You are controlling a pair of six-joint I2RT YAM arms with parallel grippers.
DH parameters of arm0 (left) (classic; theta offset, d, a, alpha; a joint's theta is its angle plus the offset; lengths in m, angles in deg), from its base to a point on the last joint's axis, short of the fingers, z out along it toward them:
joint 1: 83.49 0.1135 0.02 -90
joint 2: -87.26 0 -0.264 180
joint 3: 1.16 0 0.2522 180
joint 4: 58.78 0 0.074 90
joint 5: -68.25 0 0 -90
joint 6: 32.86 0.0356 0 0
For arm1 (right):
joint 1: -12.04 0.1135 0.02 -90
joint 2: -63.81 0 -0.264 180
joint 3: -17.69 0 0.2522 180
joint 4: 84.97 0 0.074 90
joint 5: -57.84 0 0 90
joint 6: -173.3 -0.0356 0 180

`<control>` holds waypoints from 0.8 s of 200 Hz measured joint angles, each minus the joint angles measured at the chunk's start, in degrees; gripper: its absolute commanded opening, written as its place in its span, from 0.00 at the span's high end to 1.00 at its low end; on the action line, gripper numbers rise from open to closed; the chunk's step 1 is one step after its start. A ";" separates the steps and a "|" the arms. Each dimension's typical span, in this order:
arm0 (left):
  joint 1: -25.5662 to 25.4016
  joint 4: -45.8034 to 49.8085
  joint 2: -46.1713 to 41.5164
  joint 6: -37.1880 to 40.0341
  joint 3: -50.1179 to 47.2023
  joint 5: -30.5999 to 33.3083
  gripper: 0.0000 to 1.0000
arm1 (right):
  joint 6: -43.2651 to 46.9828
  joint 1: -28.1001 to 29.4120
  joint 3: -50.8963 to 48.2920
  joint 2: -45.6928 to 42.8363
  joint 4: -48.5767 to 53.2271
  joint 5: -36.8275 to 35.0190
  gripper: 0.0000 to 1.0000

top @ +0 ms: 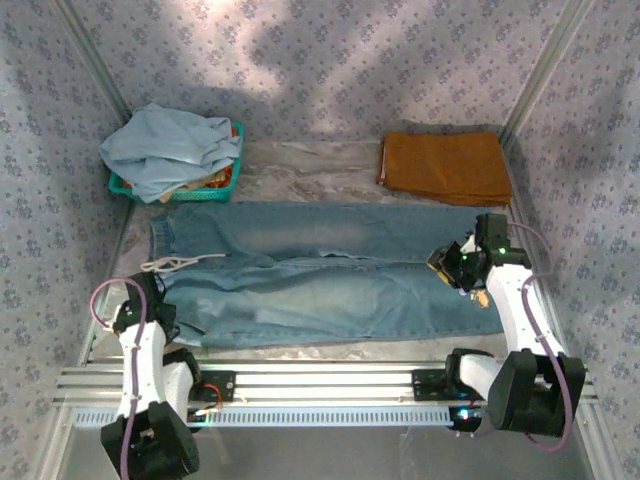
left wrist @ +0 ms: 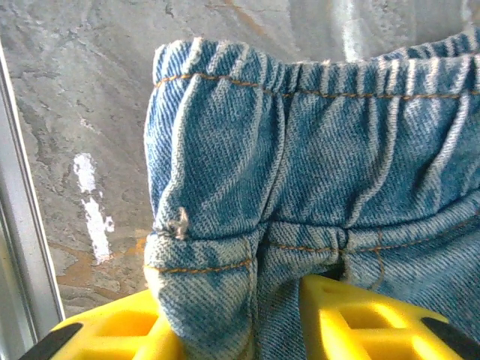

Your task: Fold and stack the trousers

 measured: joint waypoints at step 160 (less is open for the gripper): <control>0.11 -1.33 -1.11 3.65 4.50 -12.11 1.00 | -18.27 -21.49 -16.61 -12.02 12.74 -20.48 0.37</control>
